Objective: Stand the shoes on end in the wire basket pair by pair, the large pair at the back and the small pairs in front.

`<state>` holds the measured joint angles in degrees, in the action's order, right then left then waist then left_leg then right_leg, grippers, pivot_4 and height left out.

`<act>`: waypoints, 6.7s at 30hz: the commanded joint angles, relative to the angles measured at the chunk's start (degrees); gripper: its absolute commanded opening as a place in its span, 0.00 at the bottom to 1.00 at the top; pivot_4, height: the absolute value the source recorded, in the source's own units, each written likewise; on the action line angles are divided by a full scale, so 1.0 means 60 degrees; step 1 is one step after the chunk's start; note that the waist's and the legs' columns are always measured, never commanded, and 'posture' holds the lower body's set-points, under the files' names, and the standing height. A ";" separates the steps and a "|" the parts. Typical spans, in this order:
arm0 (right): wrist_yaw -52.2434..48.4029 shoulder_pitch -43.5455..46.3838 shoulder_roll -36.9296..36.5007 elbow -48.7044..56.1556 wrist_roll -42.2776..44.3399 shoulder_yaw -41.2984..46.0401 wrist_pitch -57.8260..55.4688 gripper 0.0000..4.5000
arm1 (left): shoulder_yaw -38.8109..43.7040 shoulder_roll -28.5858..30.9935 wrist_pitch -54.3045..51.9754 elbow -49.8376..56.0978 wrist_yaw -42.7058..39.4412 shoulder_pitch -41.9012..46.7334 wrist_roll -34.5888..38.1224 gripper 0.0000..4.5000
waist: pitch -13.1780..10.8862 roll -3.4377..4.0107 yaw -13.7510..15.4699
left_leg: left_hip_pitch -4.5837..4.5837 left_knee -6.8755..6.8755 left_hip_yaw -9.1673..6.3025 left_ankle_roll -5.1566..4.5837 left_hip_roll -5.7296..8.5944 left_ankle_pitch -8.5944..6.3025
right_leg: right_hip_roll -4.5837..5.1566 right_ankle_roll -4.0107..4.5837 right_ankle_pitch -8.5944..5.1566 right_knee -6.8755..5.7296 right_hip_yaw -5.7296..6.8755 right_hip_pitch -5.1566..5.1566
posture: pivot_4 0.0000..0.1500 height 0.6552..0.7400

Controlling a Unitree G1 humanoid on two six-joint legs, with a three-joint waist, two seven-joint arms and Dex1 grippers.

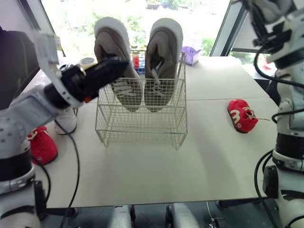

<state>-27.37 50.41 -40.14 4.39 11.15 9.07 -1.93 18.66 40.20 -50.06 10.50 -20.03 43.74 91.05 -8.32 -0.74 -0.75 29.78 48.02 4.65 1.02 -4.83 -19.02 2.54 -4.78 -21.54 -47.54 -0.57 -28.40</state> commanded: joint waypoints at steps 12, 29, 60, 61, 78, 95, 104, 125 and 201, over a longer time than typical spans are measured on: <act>-0.4052 0.0983 -0.0680 0.0833 0.0654 -0.1297 0.1643 0.35 | 0.0492 0.0731 -0.0383 -0.1519 -0.1813 0.1297 -0.0706 1.00 | -0.0008 -0.0003 -0.0009 | 0.0008 -0.0005 -0.0008 0.0004 0.0000 0.0003 | 0.0004 -0.0003 0.0001 0.0006 0.0002 -0.0008 | 1.00 0.00; -0.6336 0.1412 -0.0137 0.0593 0.1407 -0.1846 0.2747 0.34 | -0.0247 0.1634 -0.1873 -0.1290 -0.5070 0.1193 -0.2111 0.81 | -0.0011 0.0000 -0.0026 | 0.0007 -0.0004 -0.0007 0.0007 -0.0002 0.0004 | 0.0007 0.0003 -0.0002 0.0007 0.0007 -0.0009 | 1.00 0.00; 0.4875 -0.0921 0.6118 0.3400 1.1607 0.0016 -0.4236 0.98 | 0.1098 -0.3643 0.1514 0.0495 0.1314 0.0255 0.0815 0.07 | 0.0000 -0.0017 -0.0022 | 0.0012 0.0011 -0.0027 0.0017 -0.0003 0.0010 | -0.0005 -0.0012 0.0004 -0.0051 -0.0013 -0.0026 | 1.00 0.00; 0.4802 -0.0848 0.6230 0.3347 1.1464 -0.0065 -0.4147 0.98 | 0.1048 -0.3664 0.1532 0.0514 0.1305 0.0252 0.0821 0.07 | 0.0001 -0.0018 -0.0002 | 0.0012 0.0011 -0.0027 0.0017 -0.0001 0.0010 | -0.0004 -0.0011 0.0004 -0.0050 -0.0012 -0.0023 | 1.00 0.00; 0.4272 0.0504 0.6796 0.3024 1.0235 -0.0691 -0.3952 0.98 | 0.0247 -0.3684 0.1521 0.0769 0.0907 -0.0808 0.0581 0.07 | 0.0001 -0.0019 -0.0021 | 0.0021 0.0005 -0.0029 0.0016 0.0003 0.0009 | -0.0003 -0.0004 0.0002 -0.0016 0.0017 -0.0009 | 1.00 0.00; 0.3321 0.0899 0.4736 0.2710 1.0690 0.0323 -0.4981 0.09 | -0.0181 -0.2597 0.1279 0.1186 0.0927 -0.1373 -0.0706 0.67 | -0.0002 -0.0015 -0.0020 | 0.0050 0.0001 -0.0038 0.0015 0.0006 0.0009 | 0.0001 0.0003 0.0001 0.0013 0.0031 -0.0018 | 1.00 0.00; -0.0391 0.1756 0.0173 0.0767 1.0162 0.1209 -0.6560 0.09 | -0.0817 -0.2218 0.1528 0.4100 0.3234 -0.2989 -0.2133 0.67 | -0.0007 -0.0015 0.0023 | 0.0067 -0.0009 -0.0032 -0.0006 0.0012 -0.0003 | 0.0016 0.0033 -0.0014 0.0074 0.0022 -0.0009 | 1.00 0.00; -0.7642 0.1403 0.0634 -0.4380 0.4429 -0.1378 -0.3545 0.09 | -0.0033 0.0384 0.1430 0.5540 0.2869 -0.6082 -0.1873 0.67 | -0.0027 -0.0006 0.0032 | -0.0047 -0.0113 0.0006 0.0010 0.0013 0.0005 | 0.0015 0.0040 -0.0015 0.0093 -0.0037 0.0012 | 1.00 0.00; -0.6237 -0.1822 -0.3822 0.3837 0.6722 -0.0989 -0.9191 1.00 | -0.2025 0.2273 -0.1031 -1.1410 -0.1595 0.5136 -1.3463 0.01 | -0.0099 -0.0131 -0.0009 | -0.0047 -0.0152 0.0013 0.0011 0.0003 0.0006 | 0.0023 -0.0003 0.0021 0.0182 -0.0004 0.0035 | 1.00 0.00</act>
<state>-64.84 38.14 -62.30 28.82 52.09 1.57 -57.78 2.42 50.62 -54.05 -65.90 -30.71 71.95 8.21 -8.91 -1.53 -0.81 29.55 47.11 4.72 1.09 -4.83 -18.98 2.68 -4.81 -21.41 -46.45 -0.60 -28.25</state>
